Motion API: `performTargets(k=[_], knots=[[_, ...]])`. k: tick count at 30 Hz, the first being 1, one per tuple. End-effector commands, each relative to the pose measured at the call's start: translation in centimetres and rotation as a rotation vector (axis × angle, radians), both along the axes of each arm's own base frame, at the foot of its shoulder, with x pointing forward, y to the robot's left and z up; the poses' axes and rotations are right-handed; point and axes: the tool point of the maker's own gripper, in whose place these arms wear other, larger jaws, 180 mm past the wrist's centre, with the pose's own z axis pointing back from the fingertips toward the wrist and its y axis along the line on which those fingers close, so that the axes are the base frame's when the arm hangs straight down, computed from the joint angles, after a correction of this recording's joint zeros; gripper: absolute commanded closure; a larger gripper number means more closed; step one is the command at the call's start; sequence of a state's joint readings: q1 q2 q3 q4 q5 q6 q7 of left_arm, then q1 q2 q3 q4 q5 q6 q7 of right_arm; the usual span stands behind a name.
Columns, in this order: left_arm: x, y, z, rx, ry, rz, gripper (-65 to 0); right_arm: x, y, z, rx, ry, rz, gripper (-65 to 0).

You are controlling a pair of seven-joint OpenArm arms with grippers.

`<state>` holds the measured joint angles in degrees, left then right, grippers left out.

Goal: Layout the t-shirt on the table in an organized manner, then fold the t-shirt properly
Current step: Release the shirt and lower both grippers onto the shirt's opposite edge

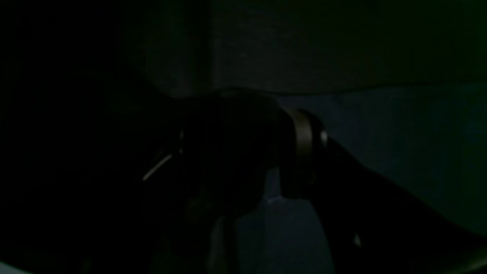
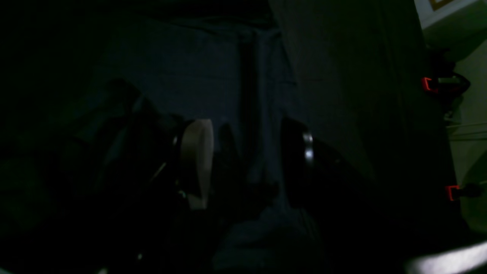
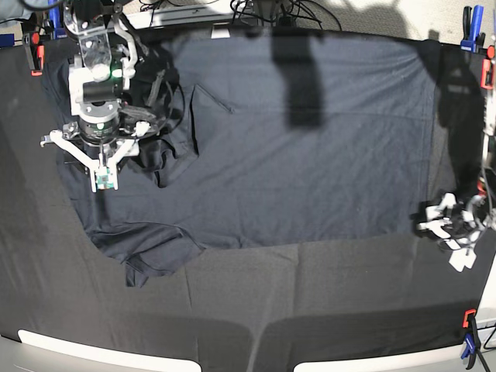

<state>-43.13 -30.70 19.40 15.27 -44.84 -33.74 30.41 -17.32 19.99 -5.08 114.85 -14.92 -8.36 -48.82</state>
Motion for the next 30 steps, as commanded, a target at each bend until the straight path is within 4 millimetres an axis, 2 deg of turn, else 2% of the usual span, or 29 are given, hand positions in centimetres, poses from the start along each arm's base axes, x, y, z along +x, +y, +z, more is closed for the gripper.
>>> performTargets(k=[1, 5, 7, 10, 15, 30], knots=[[0.8, 0.1, 1.0, -0.006, -0.029, -0.001, -28.1, 0.5, -0.3, 1.2, -0.022, -0.039, 0.007, -28.2], [-0.5, -1.9, -0.9, -0.029, 0.018, -0.033, -28.1, 0.4, -0.3, 1.0, -0.022, -0.031, 0.004, -28.2], [-0.7, -2.6, -1.0, -0.04, 0.022, -0.052, -28.1, 0.3, -0.4, 1.0, -0.023, -0.025, 0.0, -28.2], [-0.4, -3.1, -0.5, -0.044, 0.006, -0.078, -27.5, 0.3, -0.4, 1.0, -0.023, -0.024, 0.001, -28.2], [-0.1, -3.8, 0.1, -0.015, 0.007, -0.134, -20.4, 0.4, -0.4, 1.0, -0.023, -0.025, 0.001, -28.2], [0.7, -4.4, 1.1, 0.034, -0.022, -0.194, -20.1, 0.4, -0.5, 1.0, -0.03, -0.027, 0.0, -28.2]])
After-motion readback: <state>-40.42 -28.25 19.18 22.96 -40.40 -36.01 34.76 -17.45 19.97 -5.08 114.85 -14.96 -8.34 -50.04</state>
